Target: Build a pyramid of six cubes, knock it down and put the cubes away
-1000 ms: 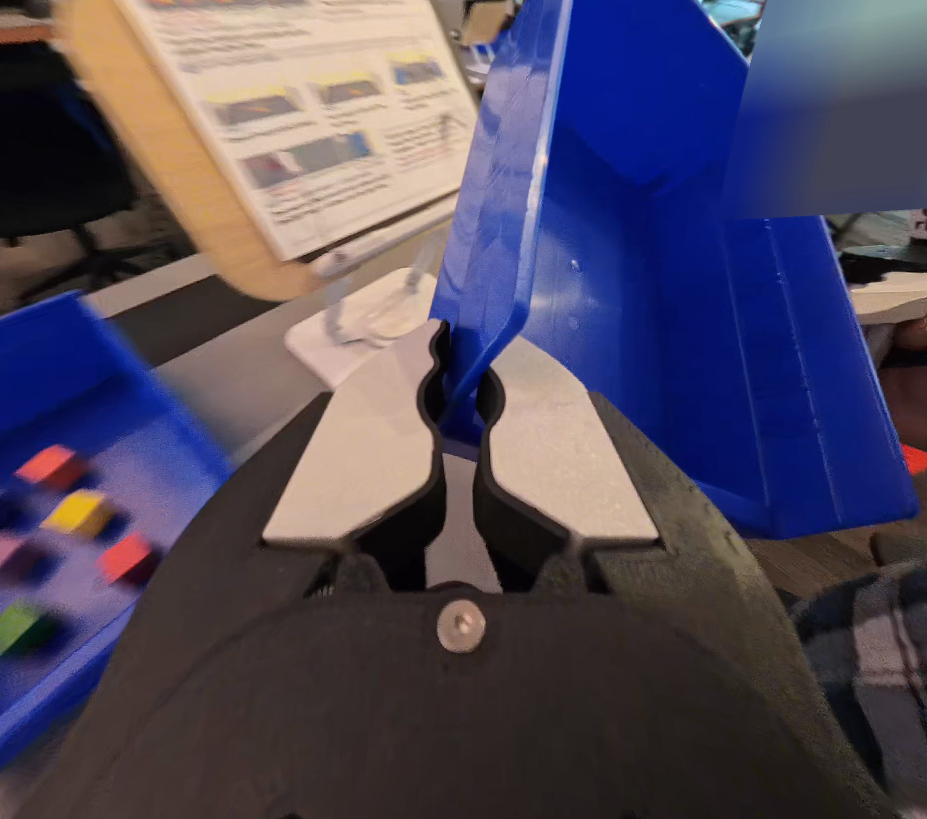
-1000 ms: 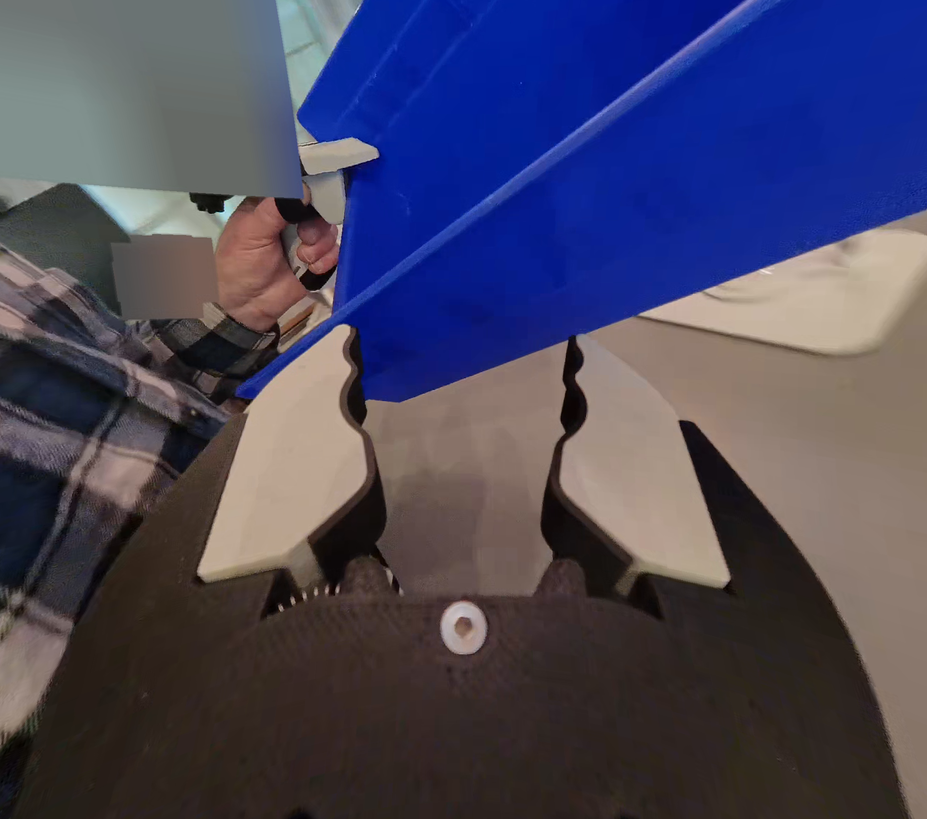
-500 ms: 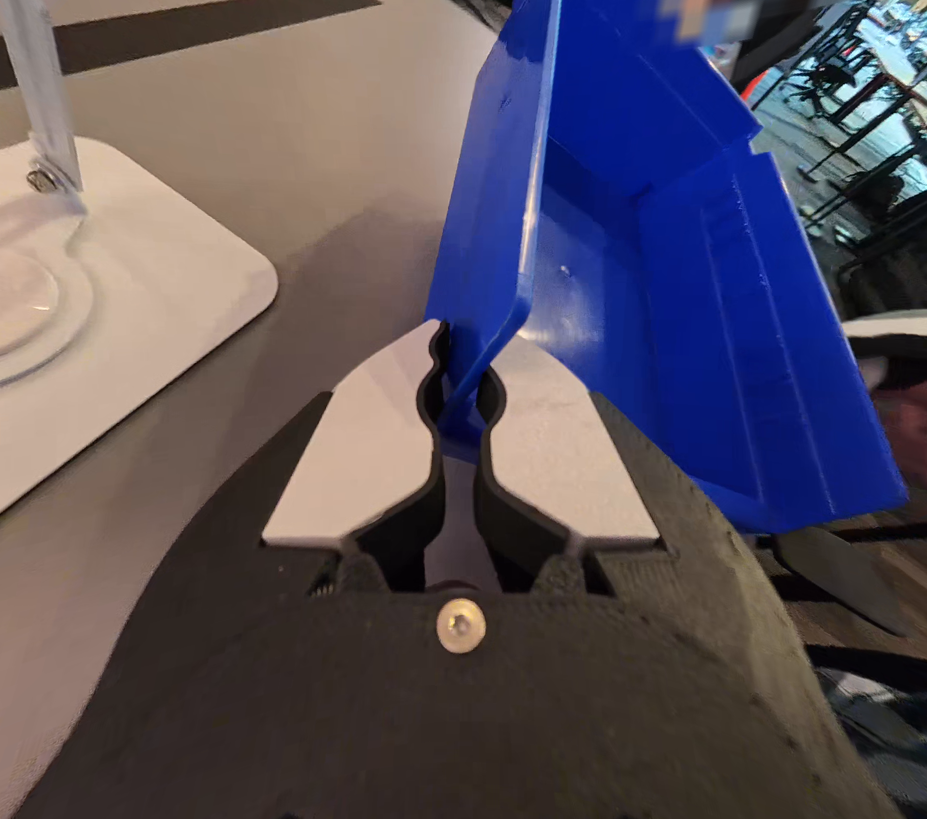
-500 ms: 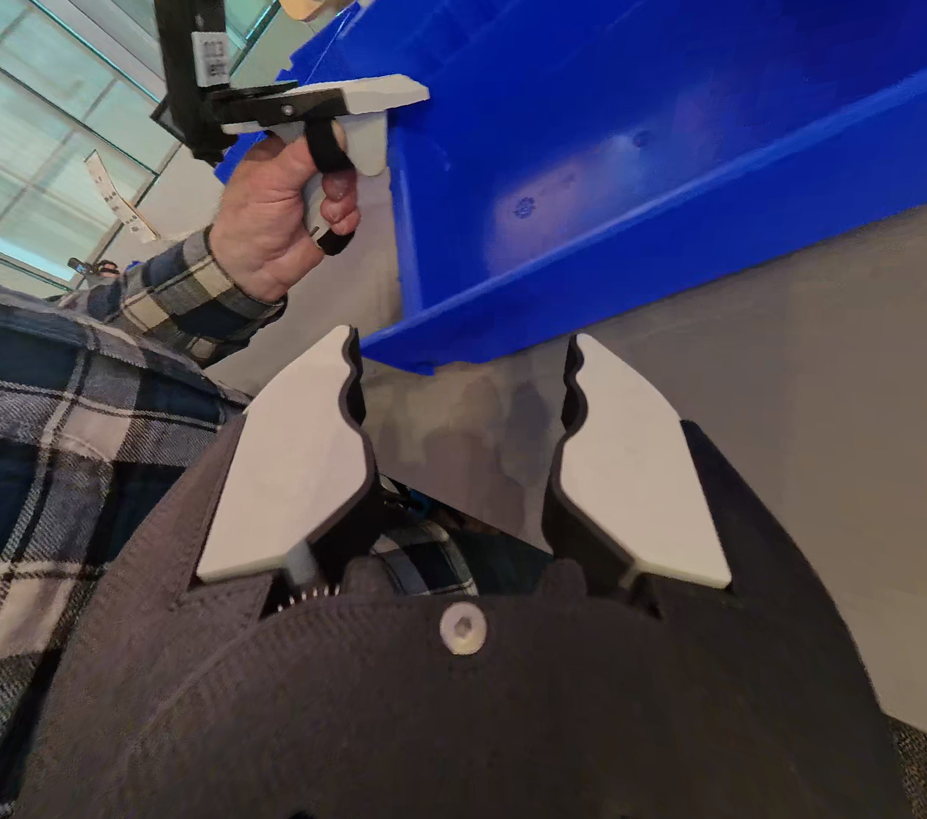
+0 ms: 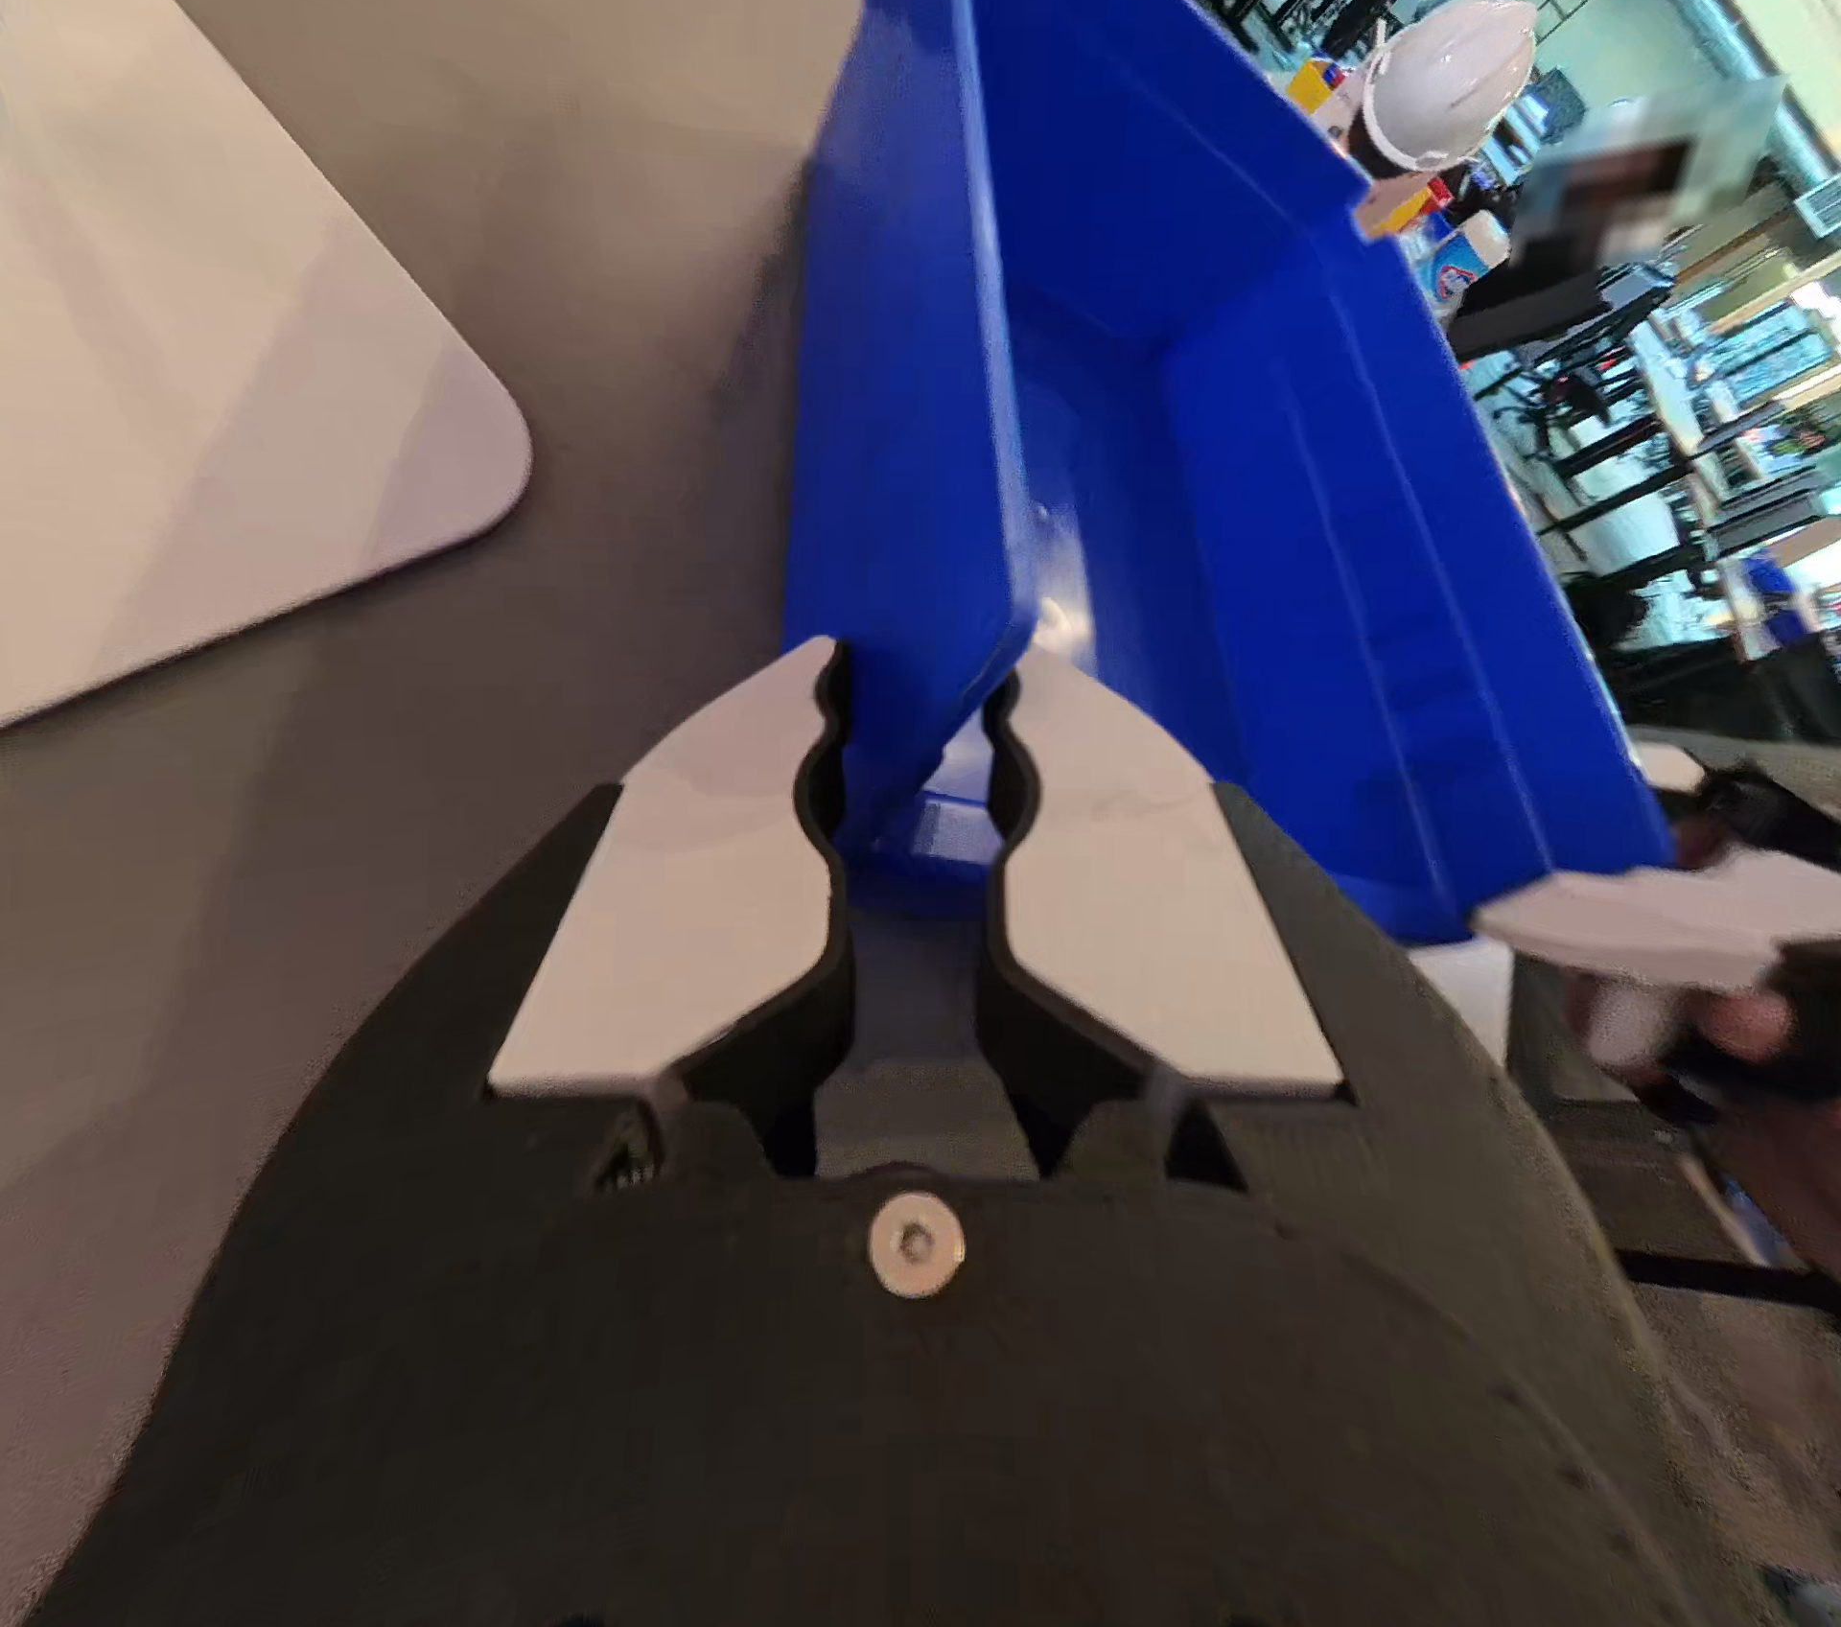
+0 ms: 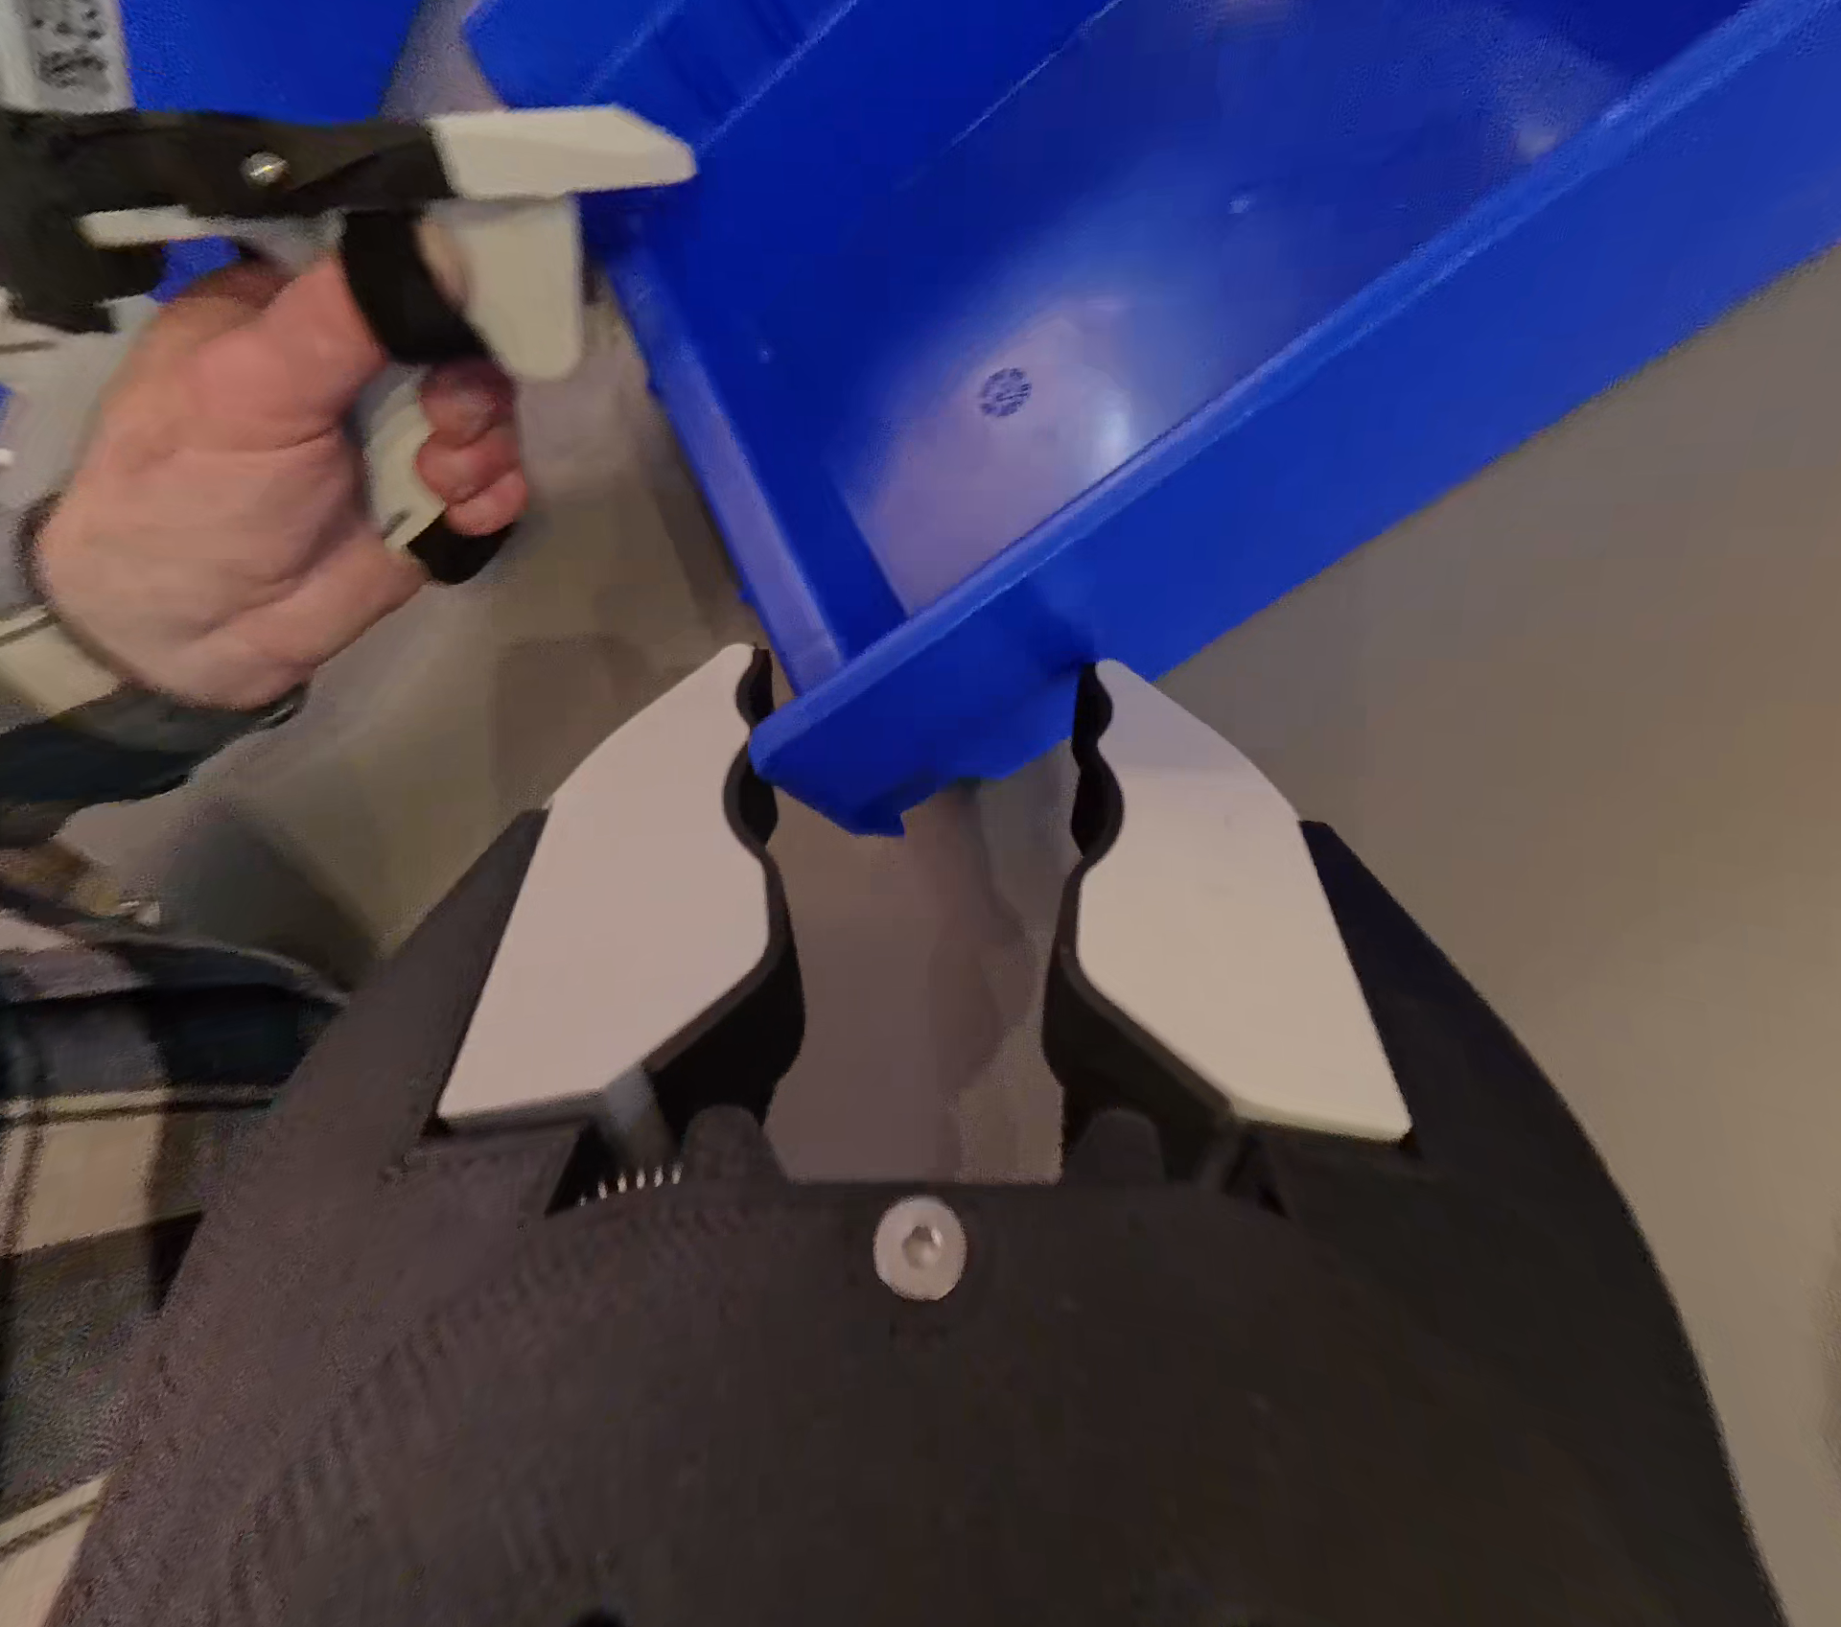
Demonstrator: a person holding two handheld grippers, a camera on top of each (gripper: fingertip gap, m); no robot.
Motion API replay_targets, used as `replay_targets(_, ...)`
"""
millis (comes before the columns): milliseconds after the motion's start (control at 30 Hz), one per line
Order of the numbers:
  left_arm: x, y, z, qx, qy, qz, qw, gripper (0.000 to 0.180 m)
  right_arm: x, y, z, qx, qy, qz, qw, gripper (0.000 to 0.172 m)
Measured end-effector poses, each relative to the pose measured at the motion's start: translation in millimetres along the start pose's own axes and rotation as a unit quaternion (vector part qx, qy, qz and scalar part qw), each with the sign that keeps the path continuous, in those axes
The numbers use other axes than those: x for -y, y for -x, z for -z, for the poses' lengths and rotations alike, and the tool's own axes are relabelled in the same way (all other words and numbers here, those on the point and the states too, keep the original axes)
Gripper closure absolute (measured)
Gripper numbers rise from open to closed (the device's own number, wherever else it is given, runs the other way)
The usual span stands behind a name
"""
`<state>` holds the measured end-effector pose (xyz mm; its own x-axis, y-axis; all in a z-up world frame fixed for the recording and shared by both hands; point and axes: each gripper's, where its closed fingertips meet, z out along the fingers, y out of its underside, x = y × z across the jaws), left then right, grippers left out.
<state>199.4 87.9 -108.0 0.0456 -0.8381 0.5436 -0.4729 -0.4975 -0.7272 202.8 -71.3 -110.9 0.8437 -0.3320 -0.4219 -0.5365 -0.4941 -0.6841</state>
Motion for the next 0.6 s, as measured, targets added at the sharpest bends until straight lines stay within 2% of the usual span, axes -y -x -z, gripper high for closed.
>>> replay_targets(267,-6.0,-48.4,-50.9,-0.046,0.053,-0.001,0.998,0.139,58.3,-128.7,12.4,-0.084,0.086,0.022,0.992,0.15)
replay_targets(467,16.3,-68.2,-109.2,-0.065,0.054,0.014,0.996,0.13,116.7,-213.5,0.1,-0.119,0.124,0.043,0.984,0.161)
replay_targets(600,35.5,-67.6,-143.4,-0.061,0.051,0.019,0.997,0.126,148.7,-250.3,-12.3,-0.13,0.145,0.06,0.979,0.164)
